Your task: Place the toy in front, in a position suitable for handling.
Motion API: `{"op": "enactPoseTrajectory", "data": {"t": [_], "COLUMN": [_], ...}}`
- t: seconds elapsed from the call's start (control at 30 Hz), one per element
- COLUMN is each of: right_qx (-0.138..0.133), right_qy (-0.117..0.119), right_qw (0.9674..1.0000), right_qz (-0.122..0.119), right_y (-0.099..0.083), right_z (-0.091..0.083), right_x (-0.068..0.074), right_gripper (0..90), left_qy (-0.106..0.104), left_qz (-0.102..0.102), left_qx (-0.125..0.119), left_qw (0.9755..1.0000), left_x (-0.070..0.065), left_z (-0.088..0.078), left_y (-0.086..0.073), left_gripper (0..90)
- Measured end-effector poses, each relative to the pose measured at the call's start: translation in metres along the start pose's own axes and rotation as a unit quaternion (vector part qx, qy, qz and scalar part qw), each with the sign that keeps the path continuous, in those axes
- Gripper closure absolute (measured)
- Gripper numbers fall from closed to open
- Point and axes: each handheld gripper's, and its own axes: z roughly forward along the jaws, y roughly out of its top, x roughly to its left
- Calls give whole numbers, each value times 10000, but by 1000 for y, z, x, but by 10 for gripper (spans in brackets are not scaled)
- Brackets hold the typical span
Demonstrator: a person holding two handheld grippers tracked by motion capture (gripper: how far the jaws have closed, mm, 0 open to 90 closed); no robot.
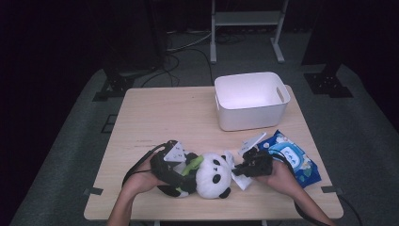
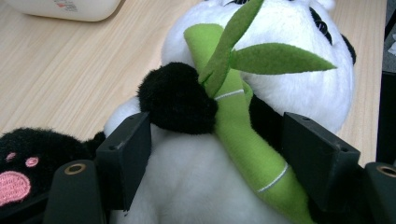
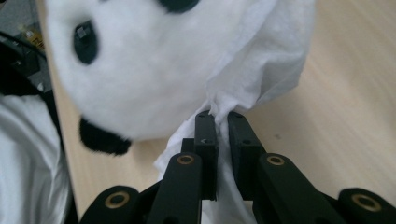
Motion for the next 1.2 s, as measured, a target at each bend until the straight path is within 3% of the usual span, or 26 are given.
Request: {"op": "enactPoseTrajectory", "data": {"t": [0.4, 0.47, 0.77, 0.93, 1.07, 1.2], "right_qx": [48, -29, -53, -76, -91, -99], "right_qy": [496, 639, 769, 776, 639, 544], "right_qw": [9977, 9970, 9932, 9938, 9954, 9965], "right_qz": [-453, -441, -872, -791, -702, -634], "right_y": [3, 6, 32, 31, 29, 27], "right_z": [-2, -3, 11, 14, 11, 10], "right_x": [35, 40, 64, 59, 54, 46], "right_gripper": [829, 829, 830, 837, 837, 837], "left_qy": [17, 18, 17, 17, 9, 58], "left_qz": [-8, -19, 8, -47, -123, -64], "left_qx": [2, -14, -60, -211, -288, -302], "left_qw": [10000, 10000, 10000, 9998, 9995, 9995], "left_x": [0, 1, 0, 1, 2, 1], "left_z": [0, 0, -2, -12, -16, -22], "left_y": [0, 0, 1, 1, 0, 1], "left_gripper": [249, 249, 248, 238, 237, 230]}}
